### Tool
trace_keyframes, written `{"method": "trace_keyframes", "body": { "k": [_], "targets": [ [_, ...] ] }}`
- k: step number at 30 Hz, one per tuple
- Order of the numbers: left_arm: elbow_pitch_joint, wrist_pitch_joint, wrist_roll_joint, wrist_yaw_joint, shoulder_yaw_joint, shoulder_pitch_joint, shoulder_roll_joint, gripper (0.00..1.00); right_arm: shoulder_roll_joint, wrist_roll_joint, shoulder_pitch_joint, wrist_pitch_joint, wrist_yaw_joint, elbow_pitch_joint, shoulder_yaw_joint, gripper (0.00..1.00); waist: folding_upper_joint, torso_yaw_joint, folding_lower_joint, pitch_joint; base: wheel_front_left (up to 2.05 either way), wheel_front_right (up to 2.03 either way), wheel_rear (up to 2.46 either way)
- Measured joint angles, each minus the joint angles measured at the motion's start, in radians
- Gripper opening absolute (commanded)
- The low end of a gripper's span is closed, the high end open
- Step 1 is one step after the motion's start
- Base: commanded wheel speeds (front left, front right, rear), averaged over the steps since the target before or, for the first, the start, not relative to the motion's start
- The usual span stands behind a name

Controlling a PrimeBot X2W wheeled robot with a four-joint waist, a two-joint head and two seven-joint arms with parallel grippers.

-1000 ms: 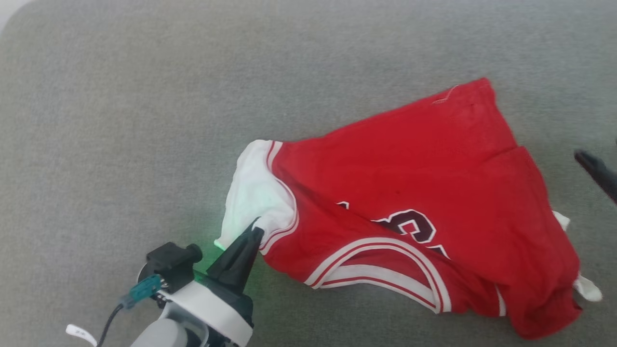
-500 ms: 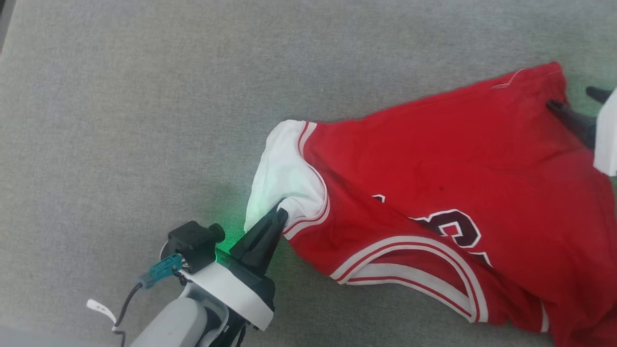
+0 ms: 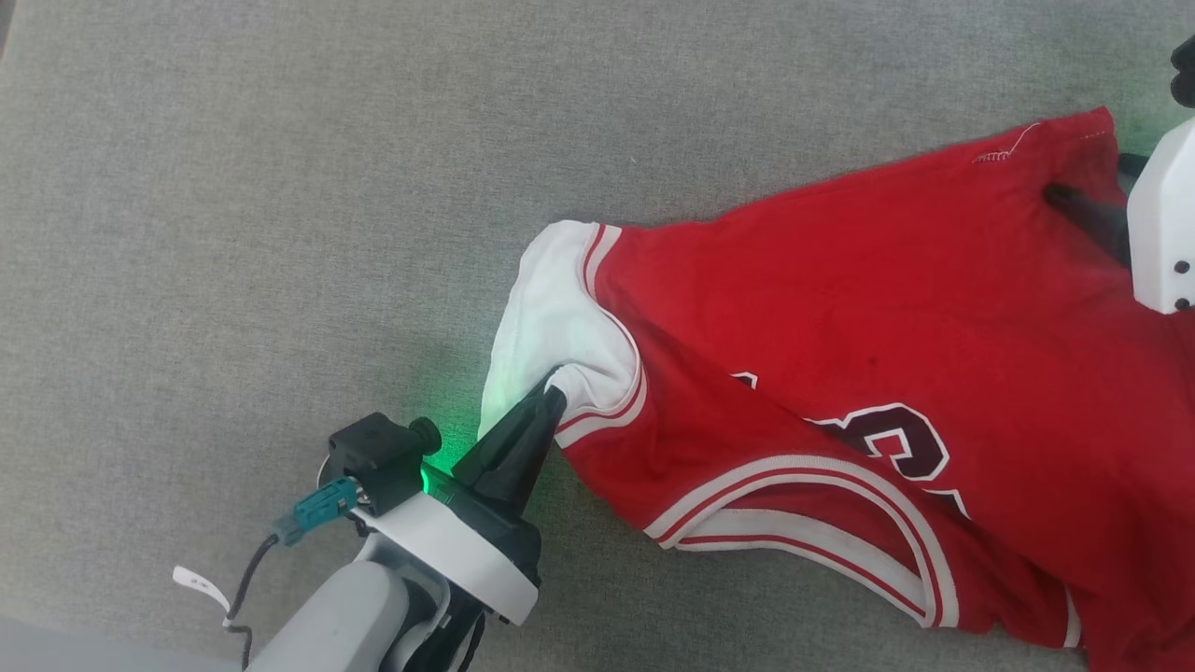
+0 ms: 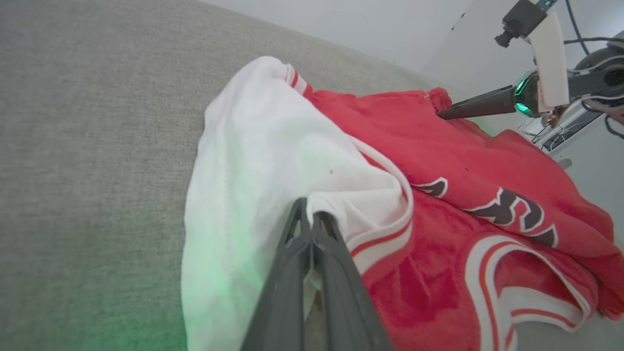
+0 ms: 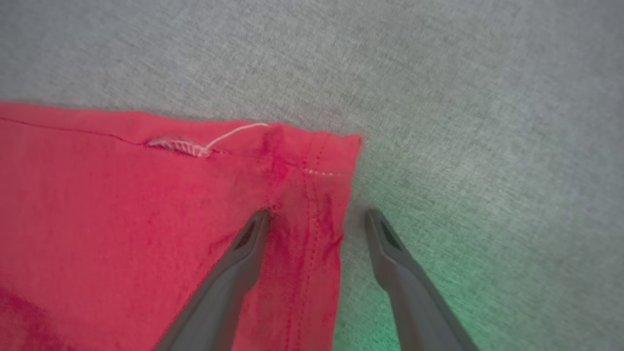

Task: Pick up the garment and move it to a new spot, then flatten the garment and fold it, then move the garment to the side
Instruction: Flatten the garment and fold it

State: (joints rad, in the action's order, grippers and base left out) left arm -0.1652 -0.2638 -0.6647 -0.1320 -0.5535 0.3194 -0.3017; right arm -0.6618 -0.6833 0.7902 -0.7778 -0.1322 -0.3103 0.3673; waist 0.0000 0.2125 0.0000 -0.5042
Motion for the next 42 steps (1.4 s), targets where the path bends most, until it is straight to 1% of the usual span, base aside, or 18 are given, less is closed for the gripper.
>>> {"method": "trace_keyframes", "body": {
  "k": [1,2,3,8,13,17,20,23,27,29,31,35,39,42],
  "targets": [
    [-0.001,0.0,0.0,0.0,0.0,0.003,0.0,0.0,-0.003,-0.006,0.007,0.001,0.0,-0.005,0.012,0.76,0.0,0.0,0.0,-0.001,0.0,0.0,0.0],
    [-0.002,0.0,0.0,0.0,0.0,0.005,0.0,0.0,-0.007,-0.011,0.014,0.001,0.0,-0.008,0.022,0.26,0.0,0.0,0.0,-0.002,0.0,0.0,0.0],
    [-0.003,0.0,0.0,0.0,0.0,0.007,0.0,0.0,-0.01,-0.014,0.018,0.002,0.0,-0.011,0.032,0.0,0.0,-0.001,0.0,-0.001,0.0,0.0,0.0],
    [-0.014,0.0,-0.003,0.0,0.005,0.01,0.001,0.0,-0.017,-0.041,0.029,0.016,0.001,-0.029,0.072,0.0,0.0,-0.003,0.0,0.009,0.0,0.0,0.0],
    [-0.026,0.0,-0.004,0.0,0.016,0.01,-0.002,0.0,-0.017,-0.071,0.034,0.073,0.0,-0.053,0.079,0.0,0.0,-0.009,0.0,0.029,0.0,0.0,0.0],
    [-0.028,0.0,0.004,0.0,0.063,0.018,0.001,0.0,-0.005,-0.098,0.03,0.168,0.001,-0.063,0.064,0.0,0.0,-0.016,0.0,0.057,0.0,0.0,0.0],
    [-0.028,0.001,0.002,0.0,0.091,0.036,0.002,0.0,0.011,-0.127,0.03,0.251,0.001,-0.087,0.017,0.0,0.0,-0.025,0.0,0.086,0.0,0.0,0.0],
    [-0.035,0.001,-0.042,0.0,0.115,0.072,-0.001,0.0,0.018,-0.155,0.023,0.301,0.001,-0.104,-0.019,0.0,0.0,-0.038,0.0,0.117,0.0,0.0,0.0],
    [-0.078,0.001,-0.08,0.0,0.106,0.168,-0.052,0.0,0.035,-0.205,0.027,0.362,0.001,-0.126,-0.091,0.0,0.0,-0.071,0.0,0.141,0.0,0.0,0.0],
    [-0.102,0.001,-0.097,0.0,0.09,0.232,-0.081,0.0,0.073,-0.243,0.058,0.4,0.001,-0.163,-0.147,0.0,0.0,-0.094,0.0,0.145,0.0,0.0,0.0],
    [-0.127,0.001,-0.141,0.0,0.068,0.303,-0.106,0.0,0.118,-0.272,0.106,0.426,0.001,-0.203,-0.183,0.0,0.0,-0.117,-0.0001,0.144,0.0,0.0,0.0],
    [-0.186,0.016,-0.239,0.0,0.022,0.463,-0.14,0.0,0.173,-0.284,0.206,0.476,0.001,-0.262,-0.204,0.0,0.0,-0.157,0.0,0.136,0.0,0.0,0.0],
    [-0.265,0.04,-0.342,0.0,0.001,0.635,-0.168,0.0,0.189,-0.262,0.3,0.507,0.001,-0.313,-0.186,0.0,0.0,-0.179,0.0,0.117,0.0,0.0,0.0],
    [-0.326,0.06,-0.397,0.0,-0.017,0.771,-0.175,0.0,0.19,-0.257,0.394,0.55,0.001,-0.349,-0.199,0.0,0.0,-0.19,-0.0001,0.099,0.0,0.0,0.0]
  ]
}}
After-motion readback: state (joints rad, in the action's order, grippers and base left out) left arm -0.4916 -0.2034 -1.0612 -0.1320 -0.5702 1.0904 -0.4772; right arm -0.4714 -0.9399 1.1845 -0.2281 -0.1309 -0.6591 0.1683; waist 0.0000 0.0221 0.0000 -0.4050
